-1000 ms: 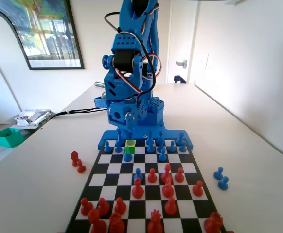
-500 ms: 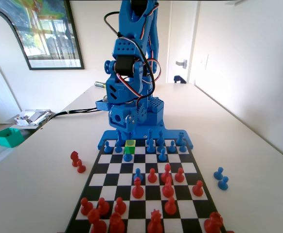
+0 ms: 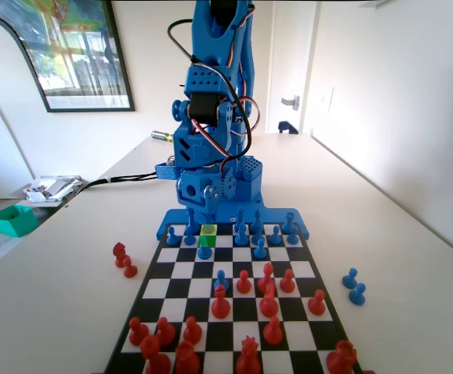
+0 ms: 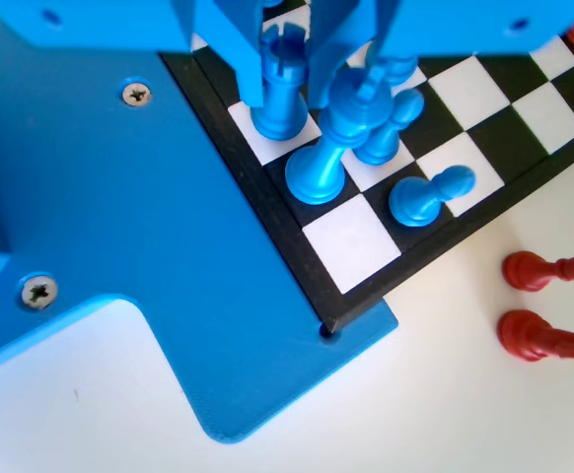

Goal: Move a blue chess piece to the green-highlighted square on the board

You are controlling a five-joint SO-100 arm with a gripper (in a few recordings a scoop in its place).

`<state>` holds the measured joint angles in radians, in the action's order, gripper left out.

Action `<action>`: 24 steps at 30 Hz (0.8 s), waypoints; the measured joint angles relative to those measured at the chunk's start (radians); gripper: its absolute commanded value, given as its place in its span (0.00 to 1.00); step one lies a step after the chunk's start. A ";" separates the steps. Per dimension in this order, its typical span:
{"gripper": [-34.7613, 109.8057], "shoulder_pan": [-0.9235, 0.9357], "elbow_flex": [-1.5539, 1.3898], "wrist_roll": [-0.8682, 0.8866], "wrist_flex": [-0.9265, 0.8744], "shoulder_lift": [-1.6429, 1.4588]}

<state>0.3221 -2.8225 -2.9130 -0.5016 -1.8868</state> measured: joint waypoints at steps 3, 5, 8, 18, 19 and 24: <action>0.25 -0.014 0.011 0.000 -0.005 0.002; 0.25 -0.029 0.038 0.000 -0.041 0.003; 0.25 -0.043 0.092 0.000 -0.089 0.018; 0.25 -0.032 0.190 0.000 -0.144 0.094; 0.25 -0.032 0.190 0.000 -0.138 0.095; 0.25 -0.018 0.210 0.000 -0.140 0.110</action>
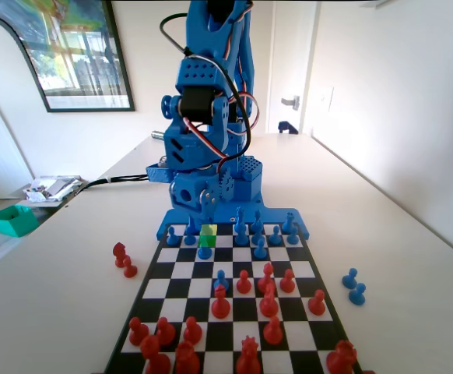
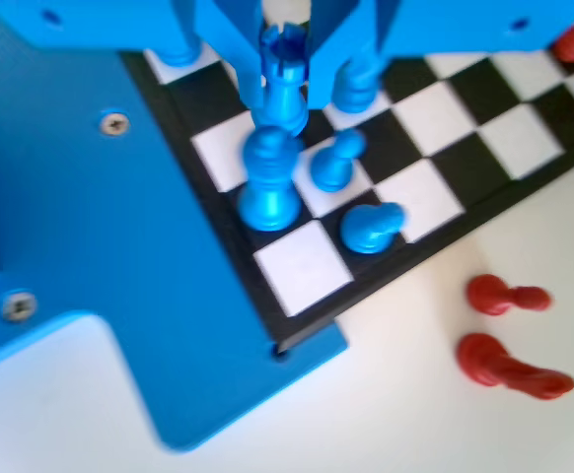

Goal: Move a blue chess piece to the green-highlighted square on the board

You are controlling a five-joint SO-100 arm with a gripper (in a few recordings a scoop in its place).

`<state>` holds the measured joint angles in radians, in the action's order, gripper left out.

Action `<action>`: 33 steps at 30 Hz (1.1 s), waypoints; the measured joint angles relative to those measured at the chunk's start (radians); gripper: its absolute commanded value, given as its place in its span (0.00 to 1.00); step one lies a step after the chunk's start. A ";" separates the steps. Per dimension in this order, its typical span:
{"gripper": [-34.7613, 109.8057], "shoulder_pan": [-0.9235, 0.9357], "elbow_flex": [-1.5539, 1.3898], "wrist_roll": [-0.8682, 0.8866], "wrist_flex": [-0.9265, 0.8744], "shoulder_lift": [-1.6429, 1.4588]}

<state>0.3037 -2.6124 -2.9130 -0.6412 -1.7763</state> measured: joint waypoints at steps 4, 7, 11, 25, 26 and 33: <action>0.25 -0.005 0.006 0.000 -0.006 0.000; 0.25 -0.003 0.006 0.000 -0.003 0.008; 0.25 -0.005 0.006 0.000 0.006 0.021; 0.25 -0.005 0.021 0.000 0.046 0.060; 0.25 -0.006 0.023 0.000 0.044 0.066; 0.26 -0.025 0.035 0.000 0.058 0.072</action>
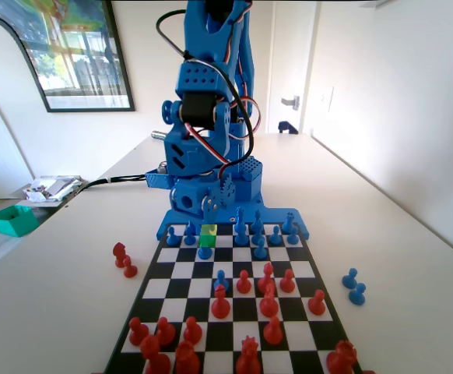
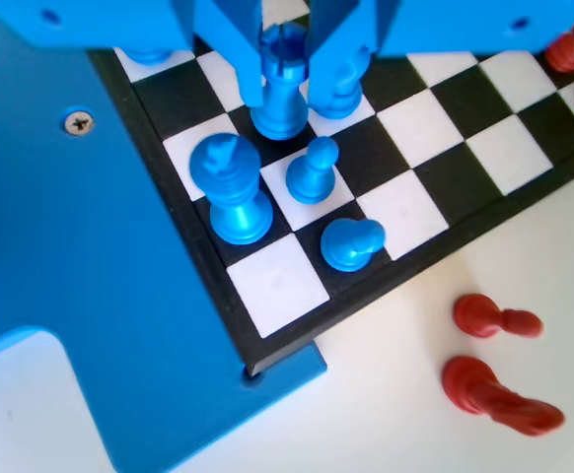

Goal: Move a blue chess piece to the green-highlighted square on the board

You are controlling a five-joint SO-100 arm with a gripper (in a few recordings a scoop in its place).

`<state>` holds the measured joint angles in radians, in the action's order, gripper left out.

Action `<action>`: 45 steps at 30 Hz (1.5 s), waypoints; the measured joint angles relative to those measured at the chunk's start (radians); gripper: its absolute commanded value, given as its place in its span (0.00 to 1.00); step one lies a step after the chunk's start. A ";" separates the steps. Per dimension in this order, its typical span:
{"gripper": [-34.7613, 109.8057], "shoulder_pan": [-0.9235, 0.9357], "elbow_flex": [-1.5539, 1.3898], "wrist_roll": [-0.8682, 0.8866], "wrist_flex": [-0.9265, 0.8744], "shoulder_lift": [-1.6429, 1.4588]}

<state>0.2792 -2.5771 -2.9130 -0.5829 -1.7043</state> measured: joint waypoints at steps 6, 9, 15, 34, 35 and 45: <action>0.31 0.003 -0.011 0.000 0.060 0.000; 0.31 0.005 -0.025 0.000 0.077 0.000; 0.31 0.005 -0.046 0.000 0.115 0.000; 0.34 -0.028 -0.064 0.018 0.137 0.000; 0.34 -0.031 -0.064 0.018 0.137 0.000; 0.34 -0.029 -0.067 0.031 0.133 0.000</action>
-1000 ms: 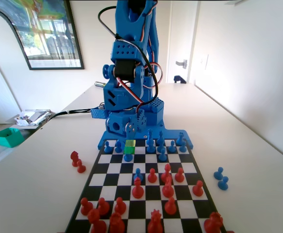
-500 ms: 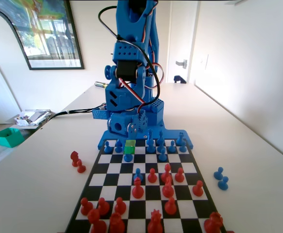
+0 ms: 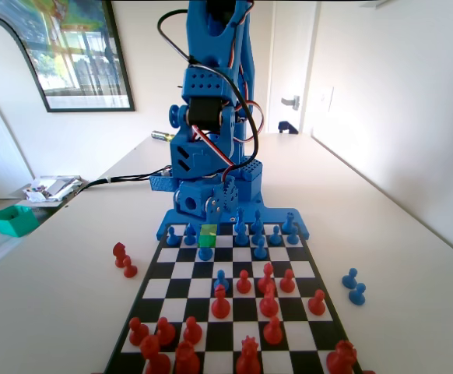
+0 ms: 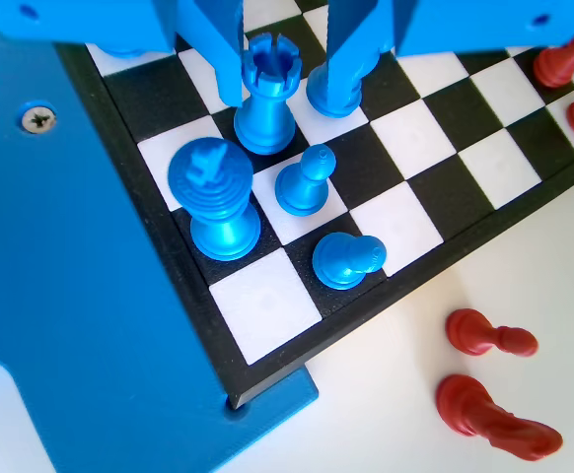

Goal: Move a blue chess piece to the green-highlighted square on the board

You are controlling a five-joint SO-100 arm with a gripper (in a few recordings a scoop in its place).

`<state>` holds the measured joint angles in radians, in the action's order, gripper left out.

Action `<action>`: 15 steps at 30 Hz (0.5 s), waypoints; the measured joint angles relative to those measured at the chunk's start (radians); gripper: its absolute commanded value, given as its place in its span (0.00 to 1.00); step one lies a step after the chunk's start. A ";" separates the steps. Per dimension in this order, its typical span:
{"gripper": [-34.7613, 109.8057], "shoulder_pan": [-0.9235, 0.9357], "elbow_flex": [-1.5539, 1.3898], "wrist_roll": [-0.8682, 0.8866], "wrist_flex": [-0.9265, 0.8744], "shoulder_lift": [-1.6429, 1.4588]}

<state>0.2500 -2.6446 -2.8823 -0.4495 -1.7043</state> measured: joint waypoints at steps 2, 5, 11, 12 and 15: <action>0.33 0.002 0.000 -0.006 0.000 0.000; 0.33 0.002 0.000 -0.009 0.000 0.000; 0.33 0.002 0.000 -0.018 0.000 0.000; 0.33 0.002 0.000 -0.021 -0.005 0.000; 0.33 0.006 -0.009 -0.028 -0.018 0.000</action>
<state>0.2562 -2.6538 -2.9100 -0.4679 -1.7043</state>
